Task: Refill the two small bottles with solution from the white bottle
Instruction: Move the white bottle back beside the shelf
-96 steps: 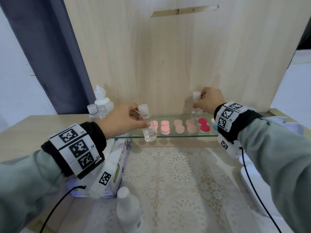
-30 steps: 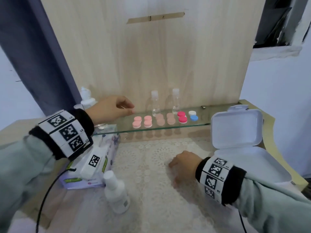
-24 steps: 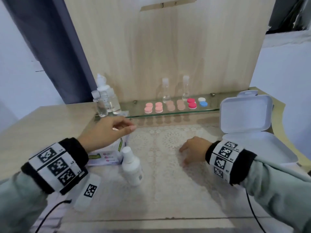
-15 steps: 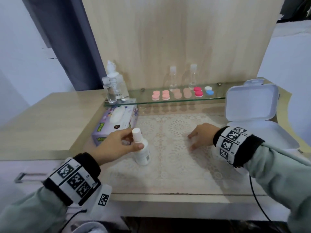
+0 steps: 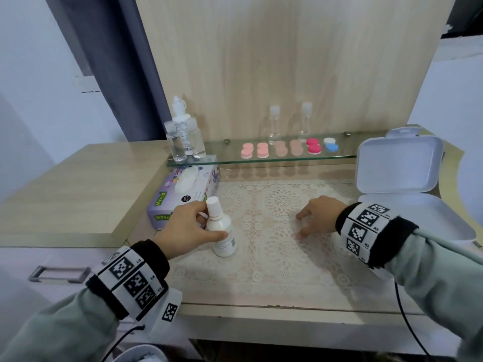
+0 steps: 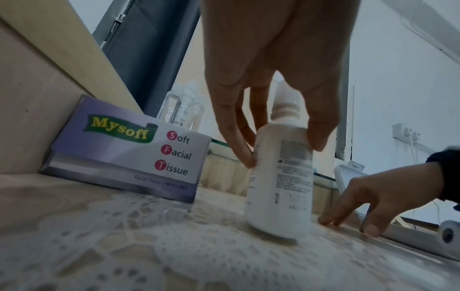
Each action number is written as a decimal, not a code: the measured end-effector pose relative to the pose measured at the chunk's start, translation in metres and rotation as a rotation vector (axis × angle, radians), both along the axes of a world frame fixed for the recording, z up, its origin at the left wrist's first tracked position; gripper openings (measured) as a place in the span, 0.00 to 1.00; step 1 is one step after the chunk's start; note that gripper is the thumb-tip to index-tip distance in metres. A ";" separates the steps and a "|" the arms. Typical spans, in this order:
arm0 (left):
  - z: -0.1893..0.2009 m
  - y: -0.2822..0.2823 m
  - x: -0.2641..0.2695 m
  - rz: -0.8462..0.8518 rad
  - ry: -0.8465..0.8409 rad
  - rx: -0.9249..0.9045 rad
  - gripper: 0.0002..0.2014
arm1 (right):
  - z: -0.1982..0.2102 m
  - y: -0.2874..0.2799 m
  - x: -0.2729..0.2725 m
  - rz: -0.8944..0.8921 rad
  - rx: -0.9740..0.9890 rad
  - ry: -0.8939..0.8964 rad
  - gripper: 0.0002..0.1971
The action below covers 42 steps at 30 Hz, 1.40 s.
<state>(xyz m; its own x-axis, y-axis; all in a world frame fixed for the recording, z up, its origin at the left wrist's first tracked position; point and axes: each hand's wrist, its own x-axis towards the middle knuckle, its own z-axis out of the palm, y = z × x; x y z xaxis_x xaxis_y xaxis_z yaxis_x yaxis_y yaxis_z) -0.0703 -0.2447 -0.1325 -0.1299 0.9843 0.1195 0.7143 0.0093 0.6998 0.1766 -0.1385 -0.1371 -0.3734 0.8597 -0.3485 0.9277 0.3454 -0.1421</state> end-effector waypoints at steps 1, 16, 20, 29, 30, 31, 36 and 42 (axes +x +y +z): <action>0.001 0.002 0.000 0.005 0.005 0.013 0.16 | 0.000 0.000 0.000 0.002 -0.001 -0.002 0.35; 0.079 0.078 -0.010 0.091 0.069 0.248 0.19 | -0.005 0.008 0.004 0.036 -0.002 0.007 0.34; 0.097 0.105 -0.008 0.132 0.097 0.287 0.21 | -0.006 0.010 0.005 0.047 -0.003 0.005 0.35; 0.096 0.153 -0.002 0.200 0.068 0.184 0.23 | -0.005 0.012 0.007 0.068 0.012 0.001 0.34; 0.093 0.156 -0.001 0.207 0.079 0.177 0.23 | -0.005 0.012 0.007 0.074 0.017 -0.003 0.34; 0.091 0.158 -0.001 0.215 0.088 0.178 0.24 | -0.005 0.012 0.007 0.079 0.023 -0.007 0.34; 0.086 0.168 0.000 0.255 0.091 0.197 0.23 | -0.004 0.013 0.007 0.095 0.030 -0.008 0.33; 0.082 0.180 -0.006 0.328 0.118 0.180 0.20 | -0.002 0.014 0.008 0.117 0.031 -0.018 0.32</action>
